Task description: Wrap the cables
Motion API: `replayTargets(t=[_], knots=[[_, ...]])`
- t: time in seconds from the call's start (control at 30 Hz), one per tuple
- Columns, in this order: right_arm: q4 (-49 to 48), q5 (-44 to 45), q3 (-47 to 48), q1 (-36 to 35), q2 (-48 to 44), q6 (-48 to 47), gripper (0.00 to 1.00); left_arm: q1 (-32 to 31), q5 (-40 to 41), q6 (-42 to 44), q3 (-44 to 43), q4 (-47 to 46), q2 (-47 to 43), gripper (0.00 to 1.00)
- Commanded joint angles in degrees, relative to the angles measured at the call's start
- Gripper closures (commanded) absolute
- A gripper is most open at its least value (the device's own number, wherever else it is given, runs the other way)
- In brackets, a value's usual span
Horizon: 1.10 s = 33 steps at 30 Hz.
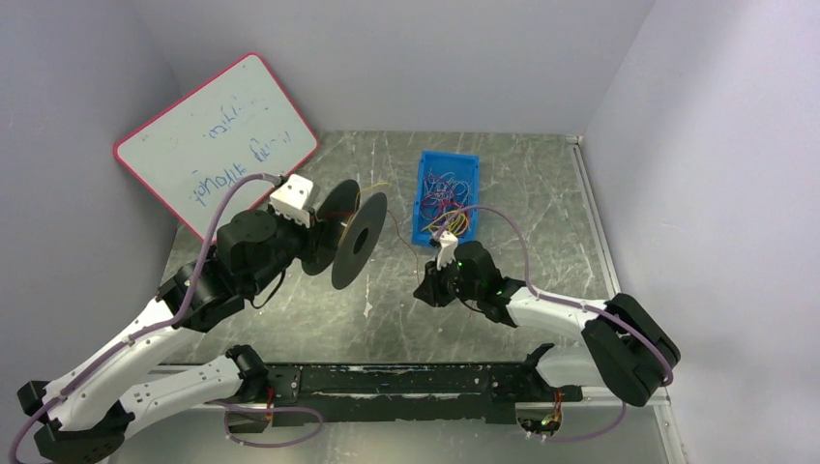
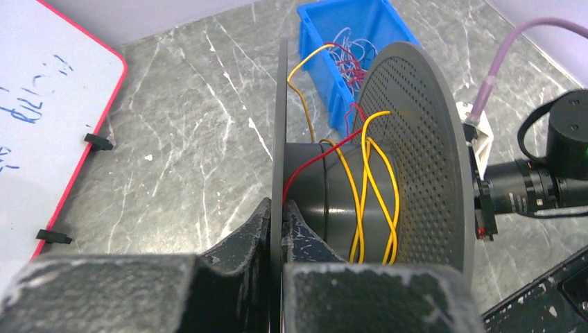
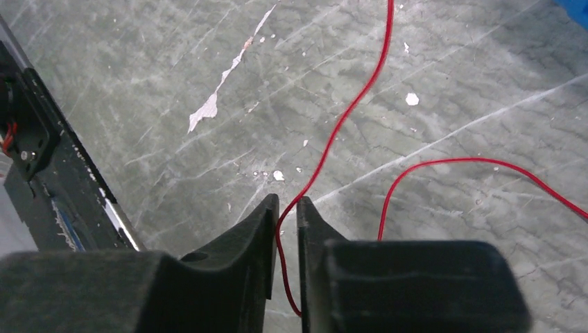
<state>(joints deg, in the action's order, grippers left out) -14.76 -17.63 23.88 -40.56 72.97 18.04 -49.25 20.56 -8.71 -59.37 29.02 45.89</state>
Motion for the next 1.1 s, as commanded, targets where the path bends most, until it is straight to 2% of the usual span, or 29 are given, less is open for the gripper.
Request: replayTargets(t=[0.0, 0.13, 0.37, 0.6, 0.87, 1.07], knots=[[-0.8, -0.1, -1.6, 0.2, -2.5, 0.4, 0.86, 0.4, 4.4, -2.7, -3.6, -4.0, -0.5, 0.93], [-2.0, 0.7, -3.2, -0.2, -3.7, 2.4, 1.00, 0.4, 5.5, -4.7, -4.5, -4.6, -0.4, 0.93], [-1.8, 6.6, -3.5, -6.2, -5.1, 3.9, 1.00, 0.4, 7.5, -8.4, -6.3, -5.6, 0.5, 0.93], [-1.7, 12.0, -2.8, -14.5, -5.5, 5.9, 1.00, 0.4, 13.8, -11.2, -7.0, -7.0, 3.7, 0.93], [1.4, 17.5, 1.6, -24.9, -4.4, 6.6, 1.00, 0.4, 22.2, -11.8, -6.3, -9.1, 8.8, 0.93], [6.1, 21.3, 6.7, -31.3, -4.4, 6.0, 1.00, 0.4, 24.7, -11.8, -4.1, -10.5, 12.9, 0.93]])
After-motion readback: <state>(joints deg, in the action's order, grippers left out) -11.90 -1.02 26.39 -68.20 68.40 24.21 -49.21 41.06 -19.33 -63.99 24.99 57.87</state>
